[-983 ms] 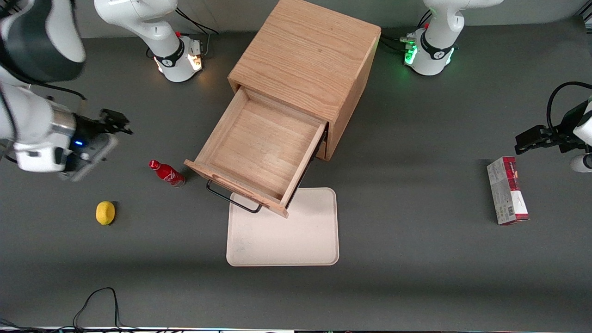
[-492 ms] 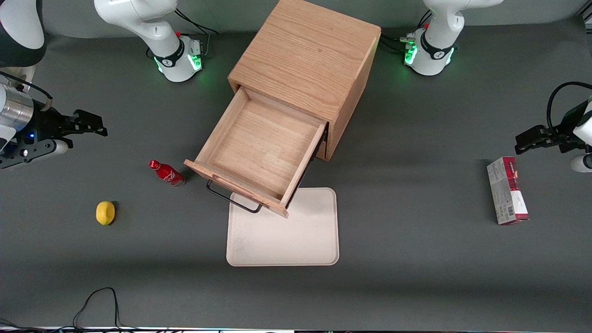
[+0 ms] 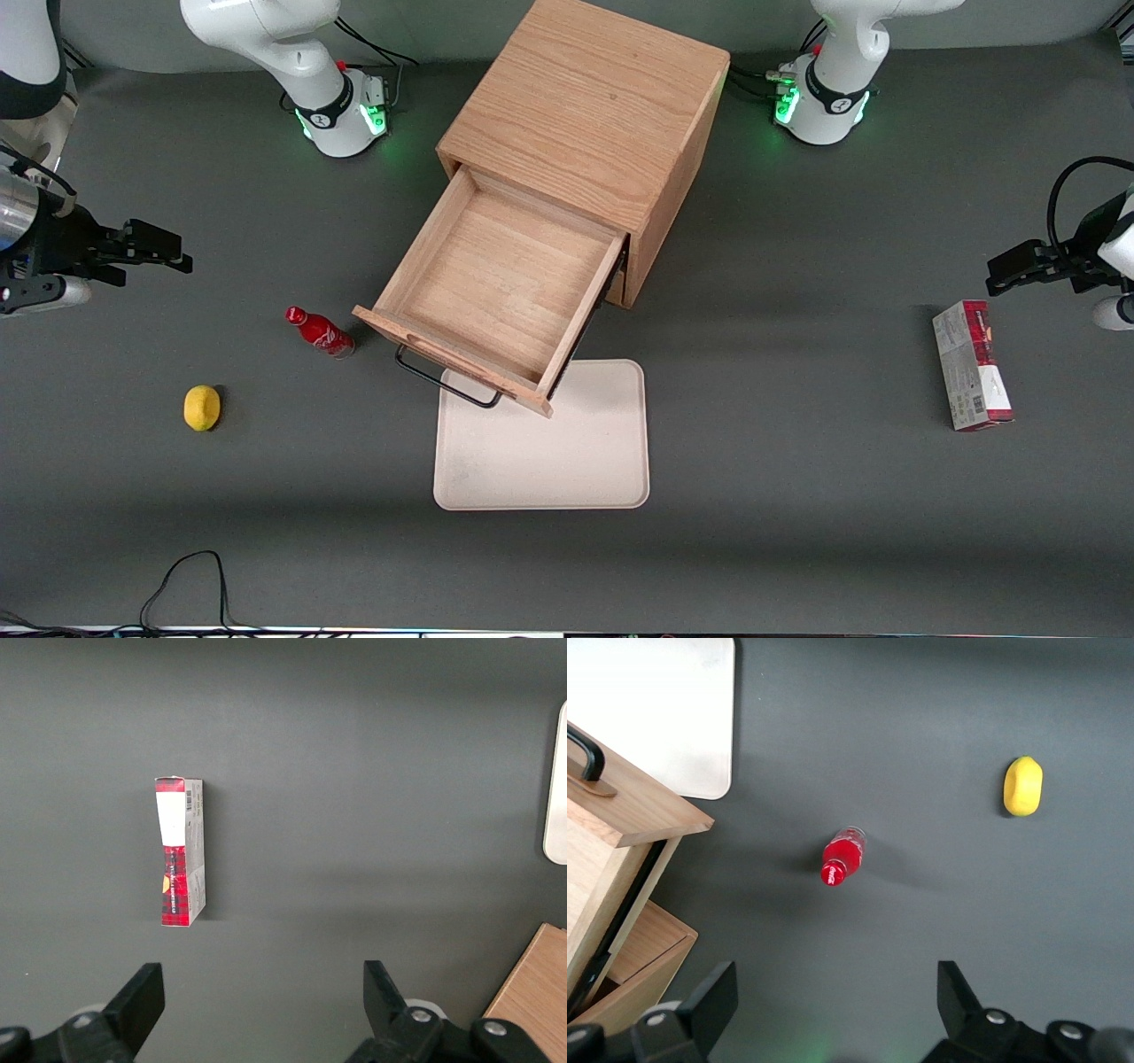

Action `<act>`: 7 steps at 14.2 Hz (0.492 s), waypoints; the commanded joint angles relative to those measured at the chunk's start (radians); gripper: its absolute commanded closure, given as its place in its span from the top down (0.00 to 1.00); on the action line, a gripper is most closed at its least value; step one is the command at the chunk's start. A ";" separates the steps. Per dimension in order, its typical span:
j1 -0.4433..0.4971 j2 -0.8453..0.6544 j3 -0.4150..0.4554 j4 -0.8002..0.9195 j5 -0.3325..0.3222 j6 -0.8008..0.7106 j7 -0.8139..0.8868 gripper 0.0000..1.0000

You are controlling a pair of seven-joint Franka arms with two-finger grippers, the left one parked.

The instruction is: Open upper drawer

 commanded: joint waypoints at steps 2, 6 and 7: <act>-0.044 -0.013 0.121 0.017 -0.070 0.001 0.044 1.00; -0.040 -0.005 0.118 0.030 -0.070 -0.002 0.044 1.00; -0.040 -0.005 0.118 0.030 -0.070 -0.002 0.043 1.00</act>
